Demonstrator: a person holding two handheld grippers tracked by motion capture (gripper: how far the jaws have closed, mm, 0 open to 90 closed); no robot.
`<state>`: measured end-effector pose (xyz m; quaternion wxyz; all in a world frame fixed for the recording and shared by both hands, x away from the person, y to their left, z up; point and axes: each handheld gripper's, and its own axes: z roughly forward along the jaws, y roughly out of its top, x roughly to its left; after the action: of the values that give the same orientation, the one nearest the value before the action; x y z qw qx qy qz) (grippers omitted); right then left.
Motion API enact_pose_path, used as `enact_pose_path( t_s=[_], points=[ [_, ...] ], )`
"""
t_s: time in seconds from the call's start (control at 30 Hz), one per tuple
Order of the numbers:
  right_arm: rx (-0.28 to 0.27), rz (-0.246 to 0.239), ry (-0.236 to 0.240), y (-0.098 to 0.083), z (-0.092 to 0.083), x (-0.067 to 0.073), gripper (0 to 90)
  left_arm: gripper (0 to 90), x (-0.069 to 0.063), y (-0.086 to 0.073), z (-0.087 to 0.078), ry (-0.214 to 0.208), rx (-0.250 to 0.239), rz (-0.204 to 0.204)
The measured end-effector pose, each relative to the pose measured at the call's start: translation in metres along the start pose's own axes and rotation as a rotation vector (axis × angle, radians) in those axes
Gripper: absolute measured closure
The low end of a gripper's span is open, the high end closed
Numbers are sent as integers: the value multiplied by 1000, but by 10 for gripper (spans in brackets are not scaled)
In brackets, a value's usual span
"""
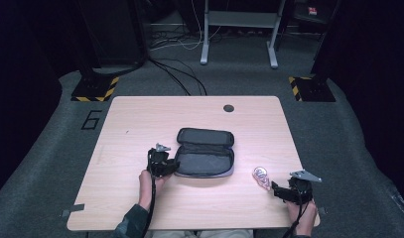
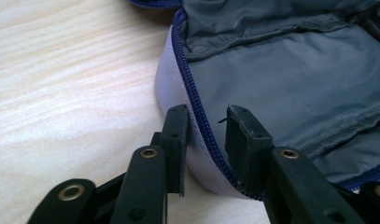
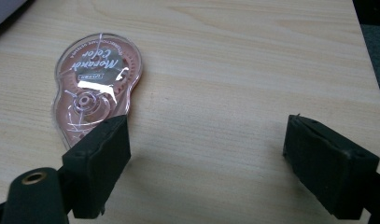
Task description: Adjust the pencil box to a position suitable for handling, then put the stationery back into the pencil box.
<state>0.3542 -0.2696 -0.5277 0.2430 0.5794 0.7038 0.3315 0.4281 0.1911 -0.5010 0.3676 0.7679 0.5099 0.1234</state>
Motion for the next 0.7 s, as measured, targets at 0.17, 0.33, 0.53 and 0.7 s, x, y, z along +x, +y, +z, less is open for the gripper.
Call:
enact_pose_path(
  t_s=[0.17,0.33,0.53,0.7],
  points=[
    [1,-1,-1,0,0,0,144,572,1,-1,-1,-8,7,18],
    [-3,9,0,0,-1,-1,138,296,5,-1,-13,9,-23,-2],
    [-8,24,26,1,-2,-3,115,142,13,-10,-33,34,-55,9],
    [1,18,43,1,-2,-2,91,82,24,-27,-44,61,-38,26]
  ],
)
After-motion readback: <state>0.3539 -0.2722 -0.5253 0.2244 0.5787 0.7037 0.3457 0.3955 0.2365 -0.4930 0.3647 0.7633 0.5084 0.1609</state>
